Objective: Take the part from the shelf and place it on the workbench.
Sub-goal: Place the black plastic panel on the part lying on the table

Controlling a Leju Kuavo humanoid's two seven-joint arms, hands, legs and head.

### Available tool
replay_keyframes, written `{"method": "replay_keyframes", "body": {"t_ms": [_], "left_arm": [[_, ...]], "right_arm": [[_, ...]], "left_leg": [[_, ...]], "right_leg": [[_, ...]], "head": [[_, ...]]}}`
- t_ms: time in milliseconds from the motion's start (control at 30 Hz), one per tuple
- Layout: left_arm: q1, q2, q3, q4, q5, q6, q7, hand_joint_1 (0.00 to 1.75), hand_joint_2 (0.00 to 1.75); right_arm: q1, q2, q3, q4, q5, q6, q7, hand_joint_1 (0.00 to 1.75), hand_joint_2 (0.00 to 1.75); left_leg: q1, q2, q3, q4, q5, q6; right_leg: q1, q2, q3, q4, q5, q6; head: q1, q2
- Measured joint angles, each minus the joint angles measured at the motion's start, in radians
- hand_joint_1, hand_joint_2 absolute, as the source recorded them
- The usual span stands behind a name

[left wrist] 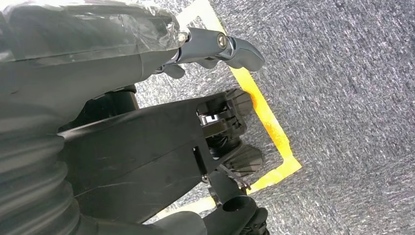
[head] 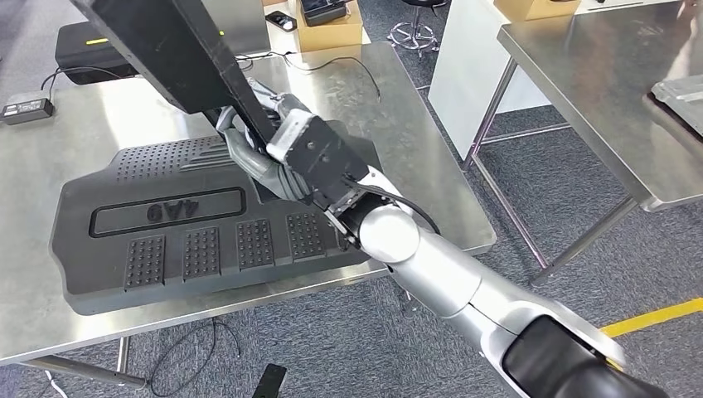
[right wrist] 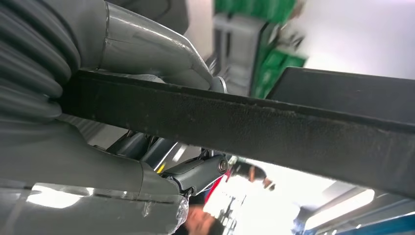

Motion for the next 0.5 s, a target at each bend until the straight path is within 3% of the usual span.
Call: {"method": "replay_keyframes", "body": {"t_ms": [167, 333, 500], "left_arm": [[-0.002, -0.001, -0.004, 0.0, -0.022, -0.006, -0.003, 0.0, 1.75], [-0.003, -0.005, -0.004, 0.0, -0.057, -0.028, -0.033, 0.0, 1.75], [-0.003, -0.006, -0.004, 0.0, -0.088, -0.04, -0.055, 0.0, 1.75]], "right_arm": [[-0.099, 0.029, 0.028, 0.11, 0.217, -0.058, 0.151, 1.75, 1.75], [-0.184, 0.066, 0.065, 0.248, 0.392, -0.07, 0.248, 1.75, 1.75], [-0.208, 0.092, 0.107, 0.376, 0.52, -0.069, 0.317, 1.75, 1.75]], "left_leg": [[0.0, 0.001, 0.0, -0.001, 0.001, -0.001], [0.001, 0.001, 0.0, -0.001, 0.001, -0.002], [0.001, 0.0, 0.0, -0.001, 0.002, -0.002]], "right_leg": [[0.0, 0.0, -0.002, 0.002, 0.0, 0.0], [0.001, -0.001, -0.001, 0.002, 0.0, 0.0], [0.001, 0.0, -0.001, 0.002, 0.0, -0.001]], "head": [[0.0, 0.0], [-0.001, 0.0], [0.0, 0.0]]}}
